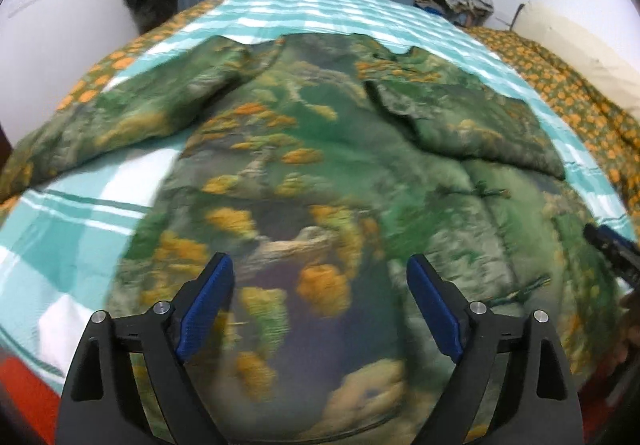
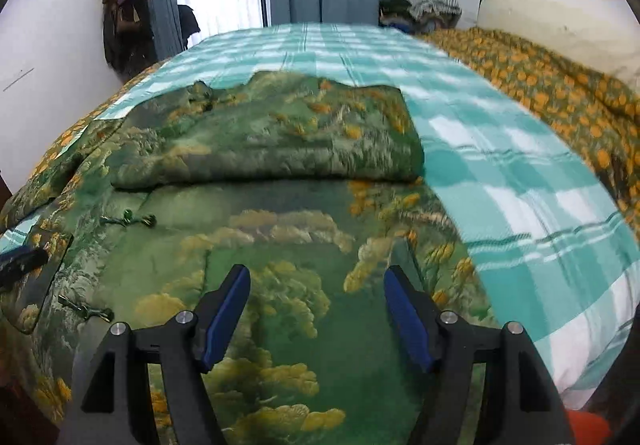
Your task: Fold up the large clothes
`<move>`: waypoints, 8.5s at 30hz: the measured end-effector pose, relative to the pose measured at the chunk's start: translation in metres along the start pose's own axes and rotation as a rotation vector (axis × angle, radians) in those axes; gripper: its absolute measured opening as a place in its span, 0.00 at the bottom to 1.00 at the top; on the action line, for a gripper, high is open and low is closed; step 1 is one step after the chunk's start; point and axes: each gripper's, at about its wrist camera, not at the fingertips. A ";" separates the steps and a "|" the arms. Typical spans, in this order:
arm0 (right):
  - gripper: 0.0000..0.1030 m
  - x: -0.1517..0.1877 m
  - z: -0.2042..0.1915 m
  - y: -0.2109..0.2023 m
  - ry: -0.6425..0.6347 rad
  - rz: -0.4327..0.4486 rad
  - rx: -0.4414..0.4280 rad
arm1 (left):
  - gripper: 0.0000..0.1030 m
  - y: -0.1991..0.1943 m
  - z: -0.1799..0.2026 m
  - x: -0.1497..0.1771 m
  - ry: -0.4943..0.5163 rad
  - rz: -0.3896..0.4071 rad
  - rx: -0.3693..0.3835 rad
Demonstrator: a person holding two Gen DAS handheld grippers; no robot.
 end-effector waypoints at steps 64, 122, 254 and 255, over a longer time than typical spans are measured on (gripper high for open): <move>0.74 0.040 -0.017 0.034 -0.049 -0.044 0.003 | 0.99 0.000 -0.018 0.001 -0.044 -0.079 0.018; 0.74 0.038 -0.021 0.040 -0.077 -0.028 0.023 | 0.23 -0.003 0.051 -0.106 0.391 0.130 0.042; 0.58 -0.097 -0.070 0.049 -0.151 -0.205 -0.244 | 0.99 0.050 -0.044 -0.083 0.092 -0.084 0.085; 0.58 -0.084 -0.062 0.041 -0.154 -0.218 -0.221 | 0.99 0.042 -0.043 -0.069 0.091 -0.099 0.094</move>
Point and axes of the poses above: each gripper's, at about its wrist camera, not at the fingertips, and y roughly the way its jaws point, z to its right, x to its underside, and after that the axes turned 3 degrees about -x, right-handed
